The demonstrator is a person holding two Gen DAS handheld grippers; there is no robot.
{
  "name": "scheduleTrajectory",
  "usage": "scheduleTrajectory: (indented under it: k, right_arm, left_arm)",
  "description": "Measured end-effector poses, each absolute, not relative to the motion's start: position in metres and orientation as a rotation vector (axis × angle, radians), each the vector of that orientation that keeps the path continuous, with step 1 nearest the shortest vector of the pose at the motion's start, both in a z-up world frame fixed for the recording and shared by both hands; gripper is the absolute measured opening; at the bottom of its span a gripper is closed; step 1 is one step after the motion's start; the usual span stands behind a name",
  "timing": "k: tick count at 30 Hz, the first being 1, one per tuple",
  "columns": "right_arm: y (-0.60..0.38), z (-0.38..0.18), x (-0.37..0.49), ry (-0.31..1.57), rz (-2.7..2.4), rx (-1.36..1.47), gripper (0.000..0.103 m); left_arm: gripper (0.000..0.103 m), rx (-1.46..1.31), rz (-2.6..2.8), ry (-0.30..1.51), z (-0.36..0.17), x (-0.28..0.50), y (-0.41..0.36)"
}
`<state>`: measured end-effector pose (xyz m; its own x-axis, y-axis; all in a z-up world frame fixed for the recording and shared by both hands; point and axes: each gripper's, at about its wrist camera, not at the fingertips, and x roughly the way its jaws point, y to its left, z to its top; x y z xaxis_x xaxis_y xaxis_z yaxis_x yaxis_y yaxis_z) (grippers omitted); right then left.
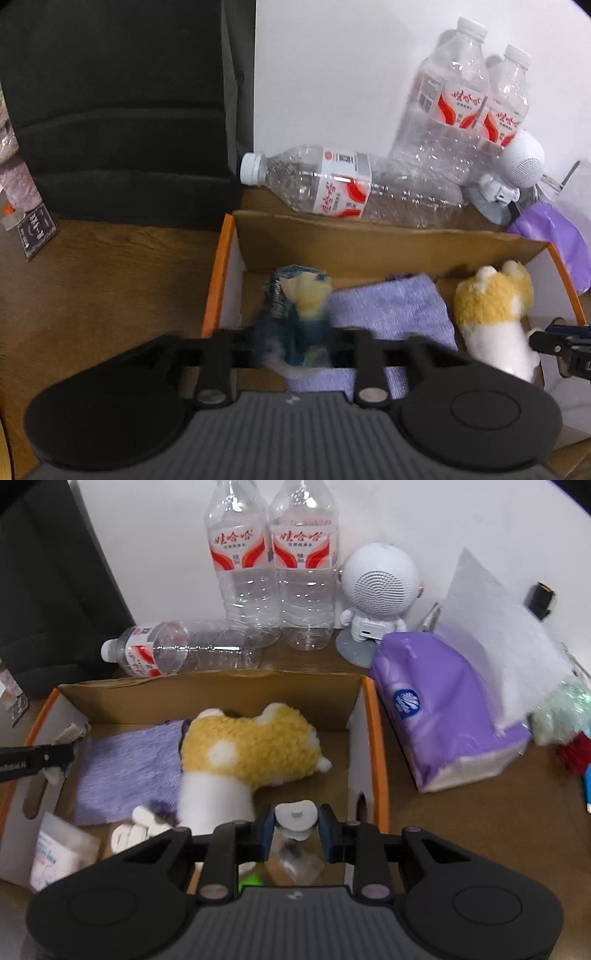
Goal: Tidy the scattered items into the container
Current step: 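Carry both items over the red box and open both tools to drop them, then withdraw both tools from the box toward the remaining table items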
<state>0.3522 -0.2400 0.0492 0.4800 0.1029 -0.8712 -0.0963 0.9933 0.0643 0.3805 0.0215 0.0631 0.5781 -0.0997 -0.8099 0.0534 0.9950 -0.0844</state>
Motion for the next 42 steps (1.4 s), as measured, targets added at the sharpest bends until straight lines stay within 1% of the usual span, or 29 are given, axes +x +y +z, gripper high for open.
scheduleTrajectory:
  k: [2,3,4,5,6,7,9,11,13,14,17,19,20,22,24,26,30,32,37,42]
  right_arm:
    - [-0.236,0.051,0.354,1.037,0.123,-0.014,0.035]
    - [-0.236,0.053,0.352,1.021,0.130,-0.006,0.038]
    - [-0.237,0.056,0.351,1.009,0.134,0.012,0.045]
    - [-0.239,0.060,0.347,0.991,0.140,0.041,0.050]
    - [-0.240,0.065,0.342,0.980,0.146,0.061,0.053]
    - [-0.241,0.070,0.335,0.974,0.153,0.074,0.058]
    - [-0.241,0.079,0.319,0.964,0.175,0.081,0.060]
    - [-0.238,0.088,0.298,0.961,0.199,0.089,0.067]
    - [-0.235,0.096,0.272,0.951,0.224,0.102,0.072]
    - [-0.233,0.099,0.258,0.942,0.234,0.110,0.077]
    - [-0.228,0.101,0.203,0.870,0.285,0.142,0.085]
    - [-0.221,0.092,0.160,0.807,0.322,0.138,0.087]
    - [-0.216,0.086,0.140,0.780,0.332,0.132,0.089]
    - [-0.208,0.068,0.101,0.744,0.331,0.121,0.089]
    - [-0.199,0.046,0.070,0.745,0.313,0.112,0.089]
    - [-0.192,0.032,0.047,0.754,0.298,0.111,0.089]
    - [-0.180,0.022,0.002,0.663,0.211,0.079,0.090]
    - [-0.175,0.018,-0.009,0.638,0.174,0.047,0.090]
    - [-0.169,0.018,-0.016,0.685,0.155,-0.019,0.090]
    - [-0.165,0.024,-0.020,0.679,0.111,-0.039,0.091]
  left_arm:
    - [0.060,-0.064,-0.097,0.940,0.071,0.377,0.022]
    - [0.072,-0.066,-0.096,0.933,0.077,0.372,0.023]
    - [0.076,-0.069,-0.103,0.927,0.082,0.366,0.024]
    - [0.077,-0.077,-0.111,0.927,0.088,0.359,0.025]
    - [0.080,-0.089,-0.117,0.927,0.093,0.350,0.027]
    - [0.086,-0.093,-0.113,0.925,0.098,0.339,0.029]
    - [0.092,-0.076,-0.085,0.889,0.108,0.313,0.030]
    - [0.095,-0.056,-0.096,0.831,0.120,0.277,0.030]
    - [0.102,-0.054,-0.115,0.758,0.130,0.232,0.030]
    - [0.103,-0.050,-0.123,0.714,0.134,0.208,0.032]
    - [0.103,-0.018,-0.126,0.581,0.134,0.131,0.039]
    - [0.103,-0.020,-0.137,0.525,0.125,0.084,0.046]
    - [0.103,-0.014,-0.135,0.513,0.118,0.063,0.050]
    - [0.103,0.034,-0.098,0.504,0.103,0.027,0.057]
    - [0.103,0.072,-0.031,0.526,0.089,0.000,0.065]
    - [0.103,0.044,0.046,0.530,0.077,-0.022,0.074]
    - [0.103,-0.092,0.014,0.550,0.054,-0.048,0.087]
    - [0.103,-0.103,0.007,0.579,0.044,-0.048,0.083]
    - [0.103,-0.034,-0.002,0.598,0.032,-0.051,0.074]
    - [0.103,-0.065,-0.008,0.615,0.026,-0.056,0.078]
